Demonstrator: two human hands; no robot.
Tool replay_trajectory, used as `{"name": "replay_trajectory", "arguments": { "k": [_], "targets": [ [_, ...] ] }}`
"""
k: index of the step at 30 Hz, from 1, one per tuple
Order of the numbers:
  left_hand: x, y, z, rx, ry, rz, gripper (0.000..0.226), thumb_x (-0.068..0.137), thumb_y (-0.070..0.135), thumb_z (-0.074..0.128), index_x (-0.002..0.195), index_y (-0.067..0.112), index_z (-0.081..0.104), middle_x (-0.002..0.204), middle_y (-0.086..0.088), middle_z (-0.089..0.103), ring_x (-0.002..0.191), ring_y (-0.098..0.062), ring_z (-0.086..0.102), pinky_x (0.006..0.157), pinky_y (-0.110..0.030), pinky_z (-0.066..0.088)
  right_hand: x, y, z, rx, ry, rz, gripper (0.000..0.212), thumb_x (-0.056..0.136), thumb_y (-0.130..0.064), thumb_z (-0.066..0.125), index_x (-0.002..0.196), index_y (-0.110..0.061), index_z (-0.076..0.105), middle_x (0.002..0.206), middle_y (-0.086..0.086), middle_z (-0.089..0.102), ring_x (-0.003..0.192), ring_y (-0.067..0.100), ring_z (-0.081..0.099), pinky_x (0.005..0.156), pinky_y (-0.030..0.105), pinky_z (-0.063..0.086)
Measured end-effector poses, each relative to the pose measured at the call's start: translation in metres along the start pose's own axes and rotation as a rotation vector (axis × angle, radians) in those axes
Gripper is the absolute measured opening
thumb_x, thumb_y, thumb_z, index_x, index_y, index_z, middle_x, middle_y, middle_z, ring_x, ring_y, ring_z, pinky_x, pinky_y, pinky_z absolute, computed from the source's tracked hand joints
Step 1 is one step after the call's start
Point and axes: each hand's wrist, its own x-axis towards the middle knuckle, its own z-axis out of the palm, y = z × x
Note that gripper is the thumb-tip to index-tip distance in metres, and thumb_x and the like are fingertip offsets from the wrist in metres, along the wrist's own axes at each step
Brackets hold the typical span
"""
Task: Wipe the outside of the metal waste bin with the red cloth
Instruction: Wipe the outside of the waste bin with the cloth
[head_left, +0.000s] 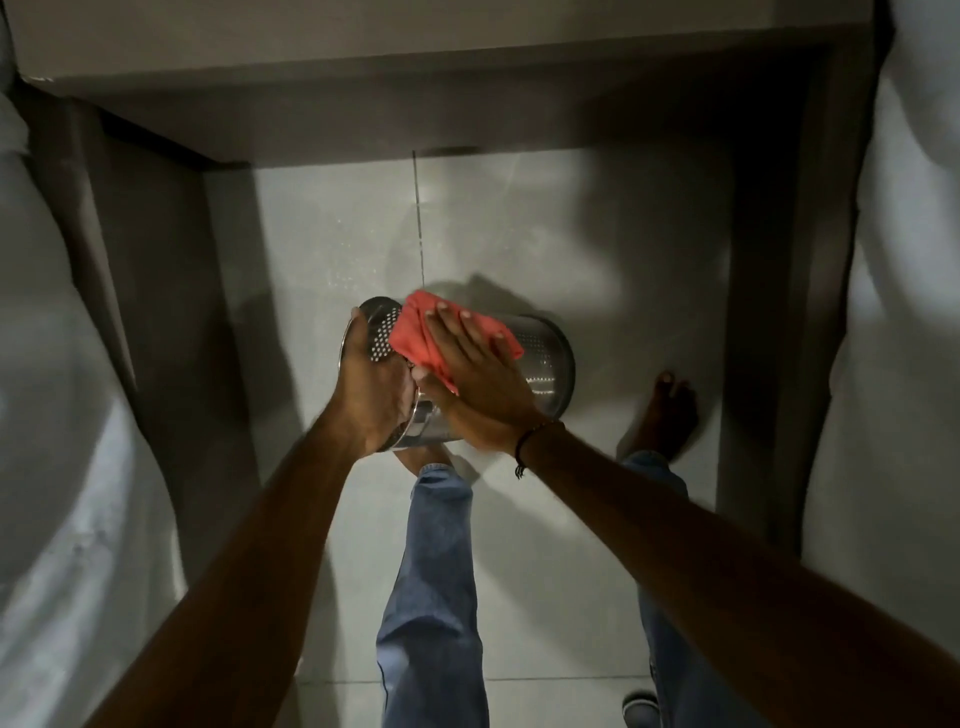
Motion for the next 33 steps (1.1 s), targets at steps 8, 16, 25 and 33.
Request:
{"name": "replay_trajectory", "arguments": {
  "k": [8, 16, 25, 33],
  "targets": [
    [0.001, 0.008, 0.015, -0.037, 0.046, 0.065, 0.096, 0.09, 0.081, 0.021, 0.151, 0.013, 0.05, 0.152, -0.023, 0.056, 0.14, -0.037, 0.055, 0.119, -0.054, 0.039, -0.028, 0.006, 0.016, -0.147, -0.033, -0.067, 0.077, 0.105, -0.053, 0.034, 0.163, -0.018, -0.003, 0.173, 0.003, -0.01, 0.16, 0.024, -0.012, 0.126, 0.061, 0.004],
    [0.001, 0.023, 0.024, -0.016, 0.01, 0.096, 0.102, 0.09, 0.082, 0.003, 0.151, 0.014, 0.05, 0.152, -0.022, 0.056, 0.136, -0.037, 0.056, 0.119, -0.052, 0.039, -0.045, 0.011, 0.019, -0.282, -0.025, -0.133, 0.08, 0.1, -0.061, 0.02, 0.164, -0.016, 0.001, 0.174, 0.006, -0.005, 0.161, 0.028, -0.008, 0.125, 0.063, 0.006],
    [0.001, 0.016, 0.024, 0.086, 0.044, 0.051, 0.104, 0.09, 0.082, 0.004, 0.147, 0.012, 0.055, 0.134, -0.021, 0.069, 0.131, -0.04, 0.06, 0.12, -0.056, 0.039, -0.024, 0.007, 0.008, -0.217, 0.034, -0.09, 0.076, 0.101, -0.058, 0.021, 0.164, -0.019, 0.003, 0.174, 0.003, -0.002, 0.161, 0.024, -0.006, 0.126, 0.062, 0.005],
    [0.006, 0.003, 0.028, 0.081, 0.118, 0.151, 0.082, 0.103, 0.065, 0.012, 0.154, 0.01, 0.045, 0.153, -0.021, 0.054, 0.143, -0.035, 0.052, 0.116, -0.046, 0.044, -0.012, 0.018, -0.002, -0.135, 0.067, 0.011, 0.077, 0.105, -0.053, 0.03, 0.164, -0.016, -0.001, 0.174, 0.005, -0.006, 0.161, 0.024, -0.009, 0.127, 0.061, 0.003]
  ]
}}
